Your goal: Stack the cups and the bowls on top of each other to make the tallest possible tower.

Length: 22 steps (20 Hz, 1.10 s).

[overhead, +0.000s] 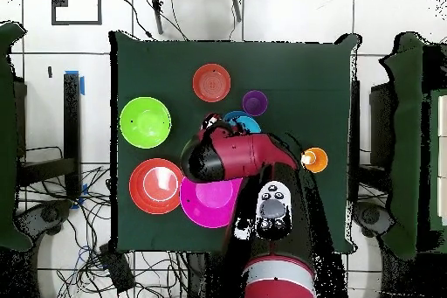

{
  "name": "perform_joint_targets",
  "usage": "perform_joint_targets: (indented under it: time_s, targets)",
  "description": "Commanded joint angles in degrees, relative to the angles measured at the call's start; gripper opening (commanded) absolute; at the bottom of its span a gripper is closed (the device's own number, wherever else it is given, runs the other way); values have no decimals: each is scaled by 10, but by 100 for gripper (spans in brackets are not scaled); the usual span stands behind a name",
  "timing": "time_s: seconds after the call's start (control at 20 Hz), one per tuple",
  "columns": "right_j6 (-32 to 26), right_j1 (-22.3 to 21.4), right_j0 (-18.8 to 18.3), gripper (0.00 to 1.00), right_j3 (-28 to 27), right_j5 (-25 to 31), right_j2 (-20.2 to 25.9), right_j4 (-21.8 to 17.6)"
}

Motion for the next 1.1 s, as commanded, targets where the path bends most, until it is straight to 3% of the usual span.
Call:
perform_joint_targets:
  time_s: [0.05,0.2,0.4,0.5,0.65,0.85,1.1]
  targets:
    - [-50,23,-17,100,-17,49,70,-18]
    - [-66,-5,-16,100,-7,85,74,-16]
    - [-116,-85,-63,100,46,130,122,0]
    - [-145,-149,-85,100,80,180,148,27]
    - [-175,-239,-121,100,121,269,202,98]
    - [-195,-314,-132,100,116,378,223,160]
    - [-197,-343,-133,100,72,484,232,188]
